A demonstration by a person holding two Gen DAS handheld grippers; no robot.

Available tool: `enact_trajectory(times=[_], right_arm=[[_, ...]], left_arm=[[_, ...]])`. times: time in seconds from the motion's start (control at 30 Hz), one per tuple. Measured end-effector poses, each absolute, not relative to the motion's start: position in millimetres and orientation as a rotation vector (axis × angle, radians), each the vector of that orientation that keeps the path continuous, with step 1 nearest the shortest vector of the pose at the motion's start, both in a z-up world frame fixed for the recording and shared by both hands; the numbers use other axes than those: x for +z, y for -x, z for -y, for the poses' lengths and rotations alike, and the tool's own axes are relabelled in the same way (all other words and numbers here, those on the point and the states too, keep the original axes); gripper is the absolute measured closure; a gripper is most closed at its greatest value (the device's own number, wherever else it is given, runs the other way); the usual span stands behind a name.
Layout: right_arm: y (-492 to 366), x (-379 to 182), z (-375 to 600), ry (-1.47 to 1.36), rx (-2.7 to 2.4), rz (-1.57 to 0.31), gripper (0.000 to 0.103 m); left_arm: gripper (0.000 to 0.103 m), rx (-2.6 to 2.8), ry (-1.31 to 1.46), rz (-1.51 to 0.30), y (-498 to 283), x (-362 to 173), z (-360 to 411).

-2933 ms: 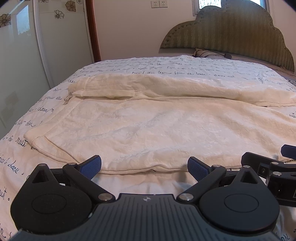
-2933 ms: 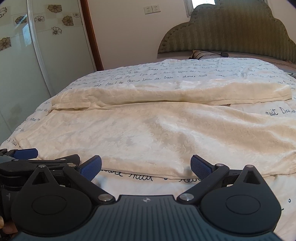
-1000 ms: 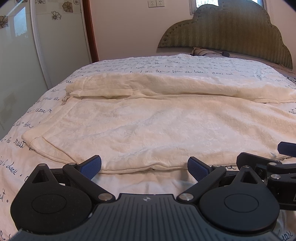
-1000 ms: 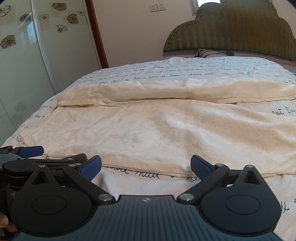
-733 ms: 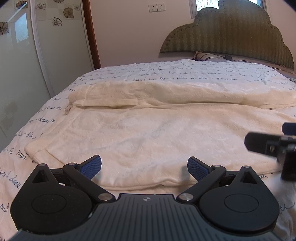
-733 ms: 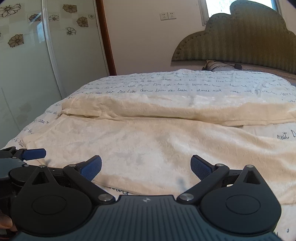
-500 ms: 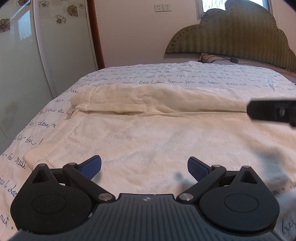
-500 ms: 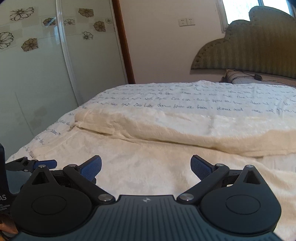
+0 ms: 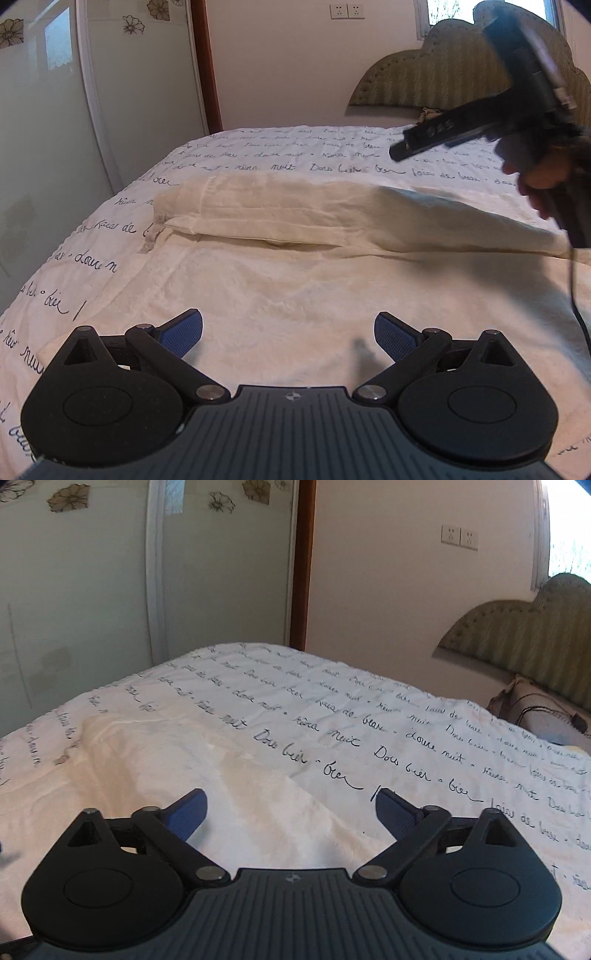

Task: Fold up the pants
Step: 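Grasp the cream pants leg hem with the right gripper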

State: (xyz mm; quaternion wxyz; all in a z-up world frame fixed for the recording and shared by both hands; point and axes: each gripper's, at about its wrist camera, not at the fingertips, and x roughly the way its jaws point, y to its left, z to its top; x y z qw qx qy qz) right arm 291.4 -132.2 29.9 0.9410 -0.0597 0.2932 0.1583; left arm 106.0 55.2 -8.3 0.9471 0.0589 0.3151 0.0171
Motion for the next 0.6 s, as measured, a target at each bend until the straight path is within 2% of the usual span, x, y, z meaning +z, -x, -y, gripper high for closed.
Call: enact_trajectory(times=[0.13, 0.23, 0.3, 0.33, 0.37, 0.4, 0.43, 0.53, 0.6], right_arm=[[-357, -7, 143, 0.005, 0.409, -0.751, 0.033], [-383, -28, 144, -0.061, 0.515, -0.847, 0.033], [-387, -33, 138, -0.018, 0.563, -0.843, 0.033], [-388, -33, 135, 0.009, 0.585, -0.843, 0.037], [-388, -31, 132, 0.036, 0.593, -0.841, 0.045], [-385, -28, 130, 0.051, 0.606, -0.831, 0.067], [-381, -24, 128, 0.067, 0.613, -0.811, 0.075], [-353, -15, 108, 0.239, 0.59, -0.709, 0.084], [-328, -8, 93, 0.352, 0.568, -0.63, 0.086]], left_arm=[[0.002, 0.052, -0.121, -0.647, -119, -9, -66], [0.002, 0.053, -0.097, -0.658, -130, -8, -73], [0.002, 0.048, -0.083, -0.668, -140, -7, -77], [0.002, 0.051, -0.079, -0.671, -145, -6, -79], [0.002, 0.057, -0.079, -0.671, -149, -5, -80], [0.002, 0.064, -0.079, -0.67, -154, -3, -82], [0.002, 0.071, -0.075, -0.664, -158, 0, -84], [0.002, 0.098, -0.038, -0.628, -167, 12, -94], [0.002, 0.107, 0.029, -0.615, -173, 21, -105]])
